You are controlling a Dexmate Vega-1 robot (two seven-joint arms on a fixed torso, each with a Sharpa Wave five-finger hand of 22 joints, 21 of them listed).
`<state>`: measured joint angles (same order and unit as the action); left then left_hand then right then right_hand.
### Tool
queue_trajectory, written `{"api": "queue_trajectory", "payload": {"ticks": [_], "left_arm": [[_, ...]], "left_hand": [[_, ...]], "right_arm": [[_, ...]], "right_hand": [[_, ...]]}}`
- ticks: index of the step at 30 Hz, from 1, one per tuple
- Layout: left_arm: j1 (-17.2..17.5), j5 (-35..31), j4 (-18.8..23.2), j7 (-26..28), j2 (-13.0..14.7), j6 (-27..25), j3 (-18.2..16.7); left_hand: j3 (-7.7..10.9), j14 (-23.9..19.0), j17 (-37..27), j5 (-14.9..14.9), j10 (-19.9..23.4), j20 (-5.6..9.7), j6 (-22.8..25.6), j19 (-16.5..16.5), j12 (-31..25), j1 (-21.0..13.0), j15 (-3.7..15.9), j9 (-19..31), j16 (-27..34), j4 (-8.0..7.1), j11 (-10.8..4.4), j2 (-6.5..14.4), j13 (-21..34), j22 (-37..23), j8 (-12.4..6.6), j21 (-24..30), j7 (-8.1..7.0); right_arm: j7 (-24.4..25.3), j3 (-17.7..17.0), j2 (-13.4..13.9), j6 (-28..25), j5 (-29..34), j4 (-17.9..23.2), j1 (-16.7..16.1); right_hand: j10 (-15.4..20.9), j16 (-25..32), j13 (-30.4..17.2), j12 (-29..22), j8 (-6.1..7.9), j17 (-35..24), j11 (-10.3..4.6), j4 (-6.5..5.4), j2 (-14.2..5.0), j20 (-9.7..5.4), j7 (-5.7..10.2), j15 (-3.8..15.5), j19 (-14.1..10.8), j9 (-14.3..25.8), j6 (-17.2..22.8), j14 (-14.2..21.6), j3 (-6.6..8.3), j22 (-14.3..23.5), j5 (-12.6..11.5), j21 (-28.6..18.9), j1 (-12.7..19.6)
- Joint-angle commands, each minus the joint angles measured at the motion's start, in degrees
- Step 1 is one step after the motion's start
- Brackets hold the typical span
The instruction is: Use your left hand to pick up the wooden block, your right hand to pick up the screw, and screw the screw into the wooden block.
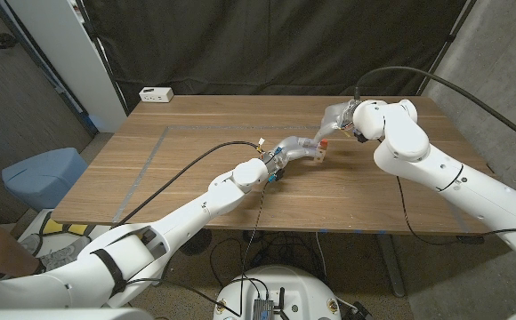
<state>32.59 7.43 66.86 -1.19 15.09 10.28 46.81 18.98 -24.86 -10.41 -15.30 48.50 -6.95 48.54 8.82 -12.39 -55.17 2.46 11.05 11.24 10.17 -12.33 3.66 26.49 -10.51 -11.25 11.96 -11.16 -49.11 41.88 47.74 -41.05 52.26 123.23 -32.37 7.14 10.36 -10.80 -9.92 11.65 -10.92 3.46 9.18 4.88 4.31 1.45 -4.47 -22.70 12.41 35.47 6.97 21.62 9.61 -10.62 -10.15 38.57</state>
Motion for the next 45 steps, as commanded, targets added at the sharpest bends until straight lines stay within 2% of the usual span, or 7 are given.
{"api": "queue_trajectory", "payload": {"ticks": [1,17,28,35,36,41,45], "left_arm": [[-0.04,0.04,-0.26,-0.04,-0.03,0.25,-0.02],[0.08,-0.11,0.26,0.04,0.19,-0.07,0.00],[-0.38,-0.10,-0.40,-0.35,-0.12,0.20,0.14],[-0.44,-0.03,-0.51,-0.51,-0.19,0.18,0.17],[-0.41,0.00,-0.45,-0.50,-0.18,0.11,0.15],[-0.31,-0.09,-0.21,-0.44,-0.07,0.02,0.19],[-0.20,-0.13,0.07,-0.47,0.04,-0.15,0.24]], "left_hand": [[1.68,-0.27,-0.15,-0.22,0.67,0.05,1.70,0.30,-0.45,-0.25,2.49,0.29,-0.01,-1.27,0.04,0.54,2.40,-0.18,-0.55,0.12,1.57],[1.73,-0.27,-0.17,-0.27,0.60,0.00,1.61,0.33,-0.44,-0.17,2.41,0.29,0.03,-1.30,0.04,0.55,2.37,-0.18,-0.53,0.14,1.52],[1.77,-0.23,-0.17,-0.31,0.61,0.01,1.70,0.31,-0.48,-0.15,2.40,0.29,0.02,-1.29,0.05,0.55,2.41,-0.18,-0.58,0.13,1.57],[1.78,-0.29,-0.17,-0.32,0.57,0.01,1.78,0.29,-0.47,-0.13,2.37,0.29,0.05,-1.28,0.04,0.52,2.40,-0.18,-0.61,0.12,1.58],[1.78,-0.25,-0.17,-0.32,0.58,0.03,1.78,0.29,-0.48,-0.13,2.37,0.29,0.04,-1.29,0.04,0.54,2.40,-0.18,-0.61,0.12,1.59],[1.78,-0.20,-0.18,-0.33,0.60,0.07,1.76,0.35,-0.50,-0.11,2.34,0.29,0.03,-1.30,0.04,0.54,2.41,-0.18,-0.61,0.15,1.60],[1.78,-0.24,-0.18,-0.33,0.61,0.05,1.73,0.34,-0.51,-0.11,2.34,0.29,0.05,-1.28,0.05,0.51,2.42,-0.18,-0.60,0.14,1.64]], "right_arm": [[-2.83,1.19,1.75,-0.14,-0.64,0.63,1.35],[-4.20,2.00,2.65,1.80,2.40,0.80,1.31],[-1.94,0.74,2.34,3.73,4.44,0.76,-0.71],[-0.26,-0.08,1.77,4.84,5.04,0.39,-1.90],[-0.10,-0.15,1.68,4.88,5.23,0.35,-2.04],[1.15,-0.81,1.46,5.42,5.41,0.34,-2.93],[1.91,-1.17,1.33,5.89,5.53,0.30,-3.51]], "right_hand": [[-1.19,-0.03,-0.33,-0.05,-0.18,-0.09,-0.20,0.58,0.30,0.13,0.19,0.01,0.63,0.29,-1.27,-0.86,0.34,0.06,-0.22,-0.09,1.29],[-4.55,0.25,-0.37,-0.15,-0.48,-0.11,-2.08,1.23,1.42,0.45,2.22,-0.02,1.54,0.67,-5.18,-2.60,1.82,0.03,-0.41,-0.29,5.06],[-4.02,0.83,-0.41,-0.96,1.40,-0.14,-3.29,1.26,2.23,-0.25,4.61,1.02,0.79,1.16,-3.01,-2.10,3.02,0.02,-0.68,-0.68,8.34],[-2.97,1.31,-0.40,-1.33,2.95,-0.19,-5.92,1.02,2.47,-0.80,5.81,2.16,-0.08,1.48,-0.34,-0.95,3.87,0.04,-0.76,-0.90,10.22],[-2.71,1.35,-0.40,-1.39,3.12,-0.19,-6.92,0.97,2.53,-0.84,5.75,2.33,-0.25,1.49,-0.07,-0.77,3.99,0.04,-0.76,-0.93,10.49],[-1.83,1.54,-0.38,-1.57,3.98,-0.23,-8.38,0.77,2.60,-1.02,6.44,2.79,-0.80,1.59,1.59,-0.08,4.32,0.05,-0.73,-1.02,11.09],[-1.15,1.67,-0.36,-1.70,4.60,-0.26,-8.88,0.64,2.62,-1.37,6.57,3.04,-1.38,1.69,2.74,0.42,4.49,0.06,-0.70,-1.15,11.34]]}}
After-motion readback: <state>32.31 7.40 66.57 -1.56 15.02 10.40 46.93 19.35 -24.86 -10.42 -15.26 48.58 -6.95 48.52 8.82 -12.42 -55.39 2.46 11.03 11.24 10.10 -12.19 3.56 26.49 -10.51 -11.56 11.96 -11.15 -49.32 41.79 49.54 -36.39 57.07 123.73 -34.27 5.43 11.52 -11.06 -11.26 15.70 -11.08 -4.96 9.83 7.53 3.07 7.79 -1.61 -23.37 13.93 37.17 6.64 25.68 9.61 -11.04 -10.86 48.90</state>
